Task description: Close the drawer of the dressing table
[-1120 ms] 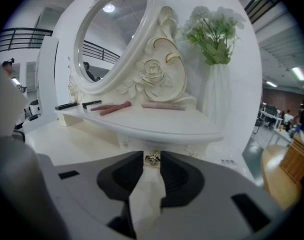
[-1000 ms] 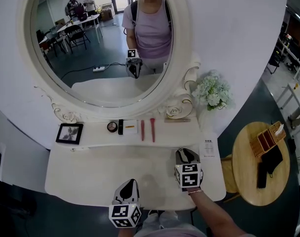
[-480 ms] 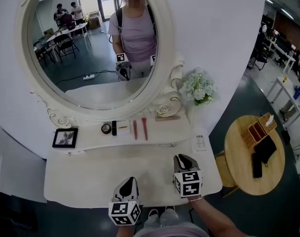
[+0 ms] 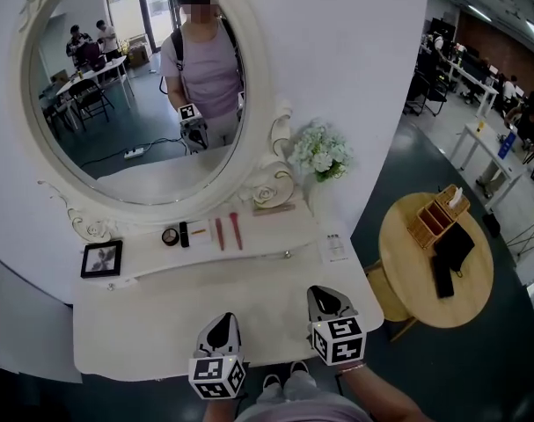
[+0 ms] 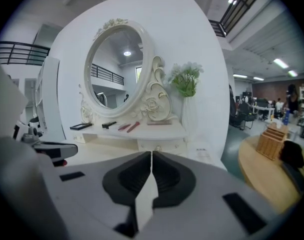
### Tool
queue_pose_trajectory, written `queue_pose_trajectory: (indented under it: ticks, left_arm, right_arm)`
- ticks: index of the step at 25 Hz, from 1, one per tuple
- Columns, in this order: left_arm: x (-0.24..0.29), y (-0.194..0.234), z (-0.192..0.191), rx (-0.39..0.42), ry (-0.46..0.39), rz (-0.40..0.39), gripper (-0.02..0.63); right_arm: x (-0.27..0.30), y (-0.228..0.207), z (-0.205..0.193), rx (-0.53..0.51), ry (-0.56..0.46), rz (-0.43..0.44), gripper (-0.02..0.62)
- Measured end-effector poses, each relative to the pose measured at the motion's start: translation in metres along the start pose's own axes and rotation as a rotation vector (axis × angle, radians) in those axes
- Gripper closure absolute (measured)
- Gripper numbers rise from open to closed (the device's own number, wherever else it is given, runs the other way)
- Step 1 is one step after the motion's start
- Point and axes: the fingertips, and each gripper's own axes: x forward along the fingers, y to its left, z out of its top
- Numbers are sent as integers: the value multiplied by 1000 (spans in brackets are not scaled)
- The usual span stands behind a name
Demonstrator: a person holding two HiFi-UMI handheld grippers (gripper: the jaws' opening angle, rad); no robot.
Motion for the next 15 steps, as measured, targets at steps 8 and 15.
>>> queue_pose_trajectory:
  ticks: [8,15]
  left_arm:
    - [1,-12,3,34,4,-69,604]
    - [-1,-15,5,44,3,-99,604]
  right_arm:
    - [-34,4,-6,48,-23,-19,591]
    - [-56,4,-12,74,-34,-54,591]
